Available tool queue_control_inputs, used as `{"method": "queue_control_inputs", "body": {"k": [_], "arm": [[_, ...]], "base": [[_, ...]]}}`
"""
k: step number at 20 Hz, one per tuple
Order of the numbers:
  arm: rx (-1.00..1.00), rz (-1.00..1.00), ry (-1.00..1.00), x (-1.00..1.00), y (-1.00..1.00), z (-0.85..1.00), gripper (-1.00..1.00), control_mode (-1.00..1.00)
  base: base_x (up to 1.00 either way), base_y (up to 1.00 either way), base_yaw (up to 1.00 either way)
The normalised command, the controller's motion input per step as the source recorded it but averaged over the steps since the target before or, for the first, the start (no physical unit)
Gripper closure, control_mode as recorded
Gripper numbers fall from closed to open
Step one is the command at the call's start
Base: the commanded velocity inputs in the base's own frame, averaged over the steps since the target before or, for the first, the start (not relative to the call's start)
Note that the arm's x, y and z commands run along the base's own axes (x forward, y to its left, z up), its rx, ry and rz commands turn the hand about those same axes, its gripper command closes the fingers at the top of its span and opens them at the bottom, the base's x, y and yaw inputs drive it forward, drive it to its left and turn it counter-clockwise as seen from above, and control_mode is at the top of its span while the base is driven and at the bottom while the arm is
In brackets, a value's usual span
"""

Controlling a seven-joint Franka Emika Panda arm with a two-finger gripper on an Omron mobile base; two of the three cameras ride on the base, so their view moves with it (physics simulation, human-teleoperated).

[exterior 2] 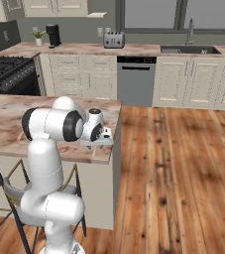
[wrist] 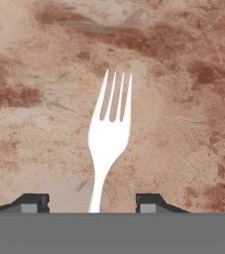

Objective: Pick up the metallic utensils from the counter and place them in the open drawer. Make sure not to pick up any wooden utensils.

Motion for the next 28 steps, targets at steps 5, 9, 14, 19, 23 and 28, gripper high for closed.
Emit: {"method": "queue_control_inputs", "body": {"k": [5, 9, 14, 19, 23, 28], "arm": [[0.00, 0.00, 0.00, 0.00, 0.00, -0.39, 1.00, -1.00], [0.00, 0.00, 0.00, 0.00, 0.00, -0.02, 1.00, -1.00], [0.01, 0.00, 0.00, 0.00, -0.01, -0.01, 1.00, -1.00], [0.00, 0.00, 0.01, -0.10, 0.00, -0.76, 1.00, -1.00], [0.01, -0.02, 0.07, -0.37, -0.11, -1.00, 1.00, -1.00], [-0.02, -0.04, 0.01, -0.75, 0.00, -1.00, 1.00, -1.00]], "base": [[0.00, 0.00, 0.00], [0.00, 0.00, 0.00], [0.00, 0.00, 0.00], [0.00, 0.00, 0.00], [0.00, 0.00, 0.00], [0.00, 0.00, 0.00]]}}
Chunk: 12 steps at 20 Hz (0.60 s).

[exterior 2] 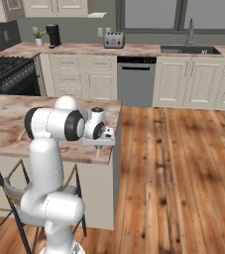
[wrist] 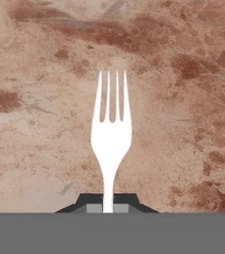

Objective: Pick up the metallic utensils from the counter and place them in the open drawer. Make sure not to pick up any wooden utensils.

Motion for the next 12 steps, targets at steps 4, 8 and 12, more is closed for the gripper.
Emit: {"method": "queue_control_inputs", "body": {"k": [4, 8, 12], "arm": [[-0.08, 0.00, 0.00, -1.00, -0.06, -1.00, 1.00, -1.00], [-0.07, 0.00, 0.00, -1.00, -0.11, -1.00, 1.00, -1.00], [0.00, 0.00, -0.08, -0.55, -0.11, -0.18, 1.00, -1.00]], "base": [[0.00, 0.00, 0.00], [0.00, 0.00, 0.00], [0.00, 0.00, 0.00]]}}
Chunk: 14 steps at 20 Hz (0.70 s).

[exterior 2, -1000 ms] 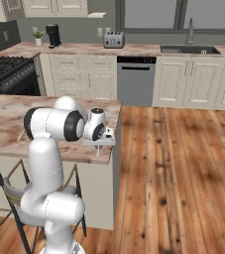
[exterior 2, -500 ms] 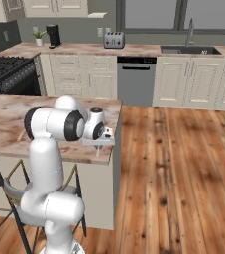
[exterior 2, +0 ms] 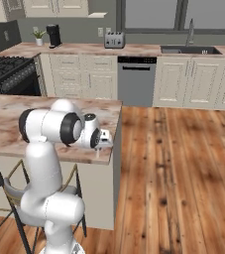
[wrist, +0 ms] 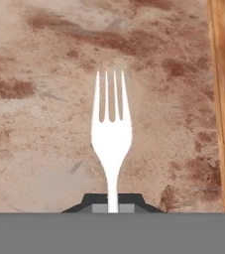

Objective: Pick up the metallic utensils from the counter and place them in the open drawer. Make sure not to pick up any wooden utensils.

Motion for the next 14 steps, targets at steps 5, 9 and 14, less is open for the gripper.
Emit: {"method": "queue_control_inputs", "body": {"k": [5, 9, 14], "arm": [[-0.01, 0.00, 0.02, -0.24, -0.08, 0.88, 1.00, -1.00], [0.00, 0.00, 0.04, -0.13, -0.04, 1.00, 1.00, -1.00], [-0.01, 0.00, 0.03, -0.13, -0.01, 1.00, 1.00, -1.00]], "base": [[0.00, 0.00, 0.00], [0.00, 0.00, 0.00], [0.00, 0.00, 0.00]]}}
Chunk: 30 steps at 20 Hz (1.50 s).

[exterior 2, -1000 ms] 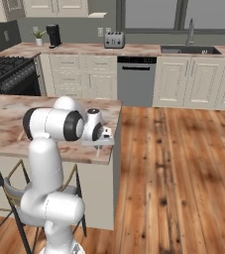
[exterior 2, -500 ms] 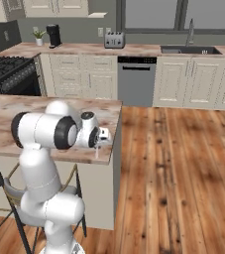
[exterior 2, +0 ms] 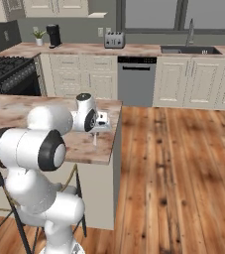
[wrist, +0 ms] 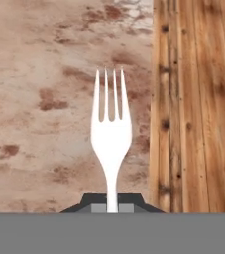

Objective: Pick up the metallic utensils from the counter and place them in the open drawer. Make sure not to pick up any wooden utensils.

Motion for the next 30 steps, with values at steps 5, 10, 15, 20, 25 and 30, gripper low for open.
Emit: {"method": "queue_control_inputs", "body": {"k": [5, 10, 15, 20, 25, 30], "arm": [[-0.03, 0.01, 0.00, -0.33, 0.00, 1.00, 1.00, -1.00], [-0.05, 0.09, -0.06, -0.74, 0.00, 0.66, 1.00, -1.00], [-0.06, 0.21, -0.11, -0.77, 0.01, 0.17, 1.00, -1.00], [-0.02, 0.27, -0.15, -0.72, 0.00, 0.08, 1.00, -1.00], [0.00, 0.27, -0.21, -0.69, 0.00, 0.30, 1.00, -1.00], [-0.01, 0.18, -0.09, -0.45, 0.00, 0.56, 1.00, -1.00]], "base": [[0.00, 0.00, 0.00], [0.00, 0.00, 0.00], [0.00, 0.00, 0.00], [0.00, 0.00, 0.00], [0.00, 0.00, 0.00], [0.00, 0.00, 0.00]]}}
